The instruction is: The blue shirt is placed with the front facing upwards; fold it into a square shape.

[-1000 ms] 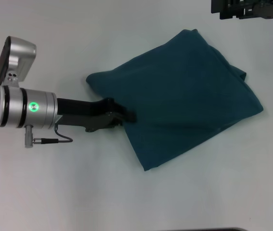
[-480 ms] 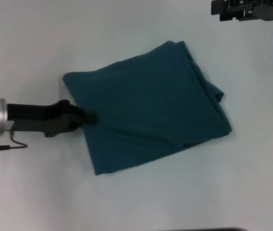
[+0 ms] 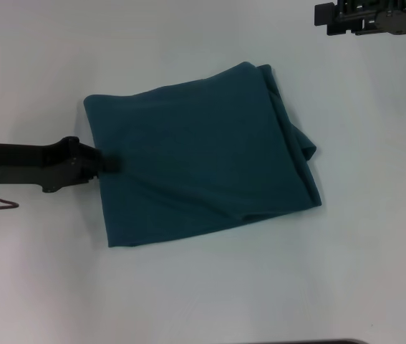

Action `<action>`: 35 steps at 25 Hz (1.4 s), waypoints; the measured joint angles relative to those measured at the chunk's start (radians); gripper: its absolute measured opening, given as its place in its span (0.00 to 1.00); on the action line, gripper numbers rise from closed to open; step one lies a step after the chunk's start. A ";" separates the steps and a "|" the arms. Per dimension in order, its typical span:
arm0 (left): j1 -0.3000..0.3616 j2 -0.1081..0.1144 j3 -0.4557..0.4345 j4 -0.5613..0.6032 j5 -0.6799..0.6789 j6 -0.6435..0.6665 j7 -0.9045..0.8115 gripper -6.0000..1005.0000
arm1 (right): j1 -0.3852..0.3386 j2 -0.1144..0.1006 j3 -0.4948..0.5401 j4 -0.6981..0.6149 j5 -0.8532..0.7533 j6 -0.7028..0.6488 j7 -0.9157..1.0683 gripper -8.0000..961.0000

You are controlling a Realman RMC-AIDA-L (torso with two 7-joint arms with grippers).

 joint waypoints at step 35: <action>0.146 -0.077 -0.396 -0.118 -0.222 0.439 0.792 0.86 | -0.028 0.090 -0.020 0.037 0.131 -0.027 -0.570 0.66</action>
